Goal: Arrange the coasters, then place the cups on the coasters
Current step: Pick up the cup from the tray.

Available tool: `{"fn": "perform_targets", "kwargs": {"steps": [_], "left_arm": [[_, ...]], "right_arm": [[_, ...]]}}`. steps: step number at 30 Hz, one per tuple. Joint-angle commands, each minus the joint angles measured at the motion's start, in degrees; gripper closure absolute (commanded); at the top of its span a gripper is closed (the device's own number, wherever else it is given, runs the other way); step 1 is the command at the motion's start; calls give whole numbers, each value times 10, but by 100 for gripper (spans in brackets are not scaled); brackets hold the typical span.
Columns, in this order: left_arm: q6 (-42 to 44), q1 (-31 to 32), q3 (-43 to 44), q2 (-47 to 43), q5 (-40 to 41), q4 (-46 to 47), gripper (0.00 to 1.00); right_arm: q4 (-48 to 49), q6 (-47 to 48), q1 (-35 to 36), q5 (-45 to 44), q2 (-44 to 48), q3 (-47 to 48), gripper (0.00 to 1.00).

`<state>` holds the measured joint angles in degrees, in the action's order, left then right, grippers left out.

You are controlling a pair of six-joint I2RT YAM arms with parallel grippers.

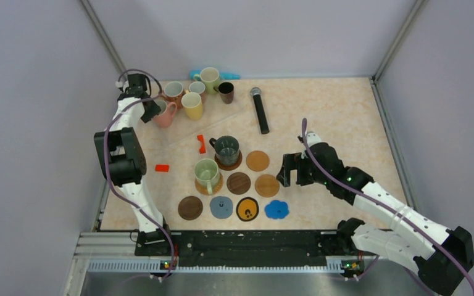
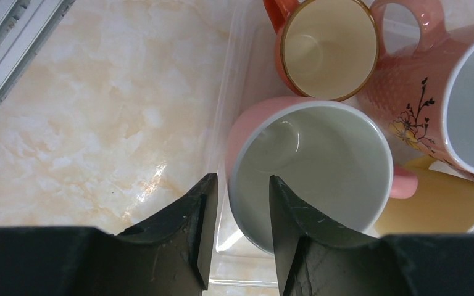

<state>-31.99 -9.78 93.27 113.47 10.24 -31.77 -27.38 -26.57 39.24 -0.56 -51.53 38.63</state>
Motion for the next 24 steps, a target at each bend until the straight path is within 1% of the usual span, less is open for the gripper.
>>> {"fn": "perform_targets", "kwargs": {"steps": [1,8,13,16,19,24], "left_arm": [[15,-3,15,5,-12,4,59],[28,-4,14,-7,-8,-5,66],[35,-4,16,-27,5,-14,73],[36,-4,16,-39,3,-15,81],[36,-4,16,-52,-4,-16,91],[40,-5,16,-77,-11,-18,100]], "right_arm": [[24,6,0,-7,4,12,1],[24,1,0,-7,7,6,1],[24,-3,0,-7,12,1,1],[25,-3,0,-7,16,0,1],[24,-3,0,-7,18,-2,1],[24,-5,0,-4,25,-8,1]]}}
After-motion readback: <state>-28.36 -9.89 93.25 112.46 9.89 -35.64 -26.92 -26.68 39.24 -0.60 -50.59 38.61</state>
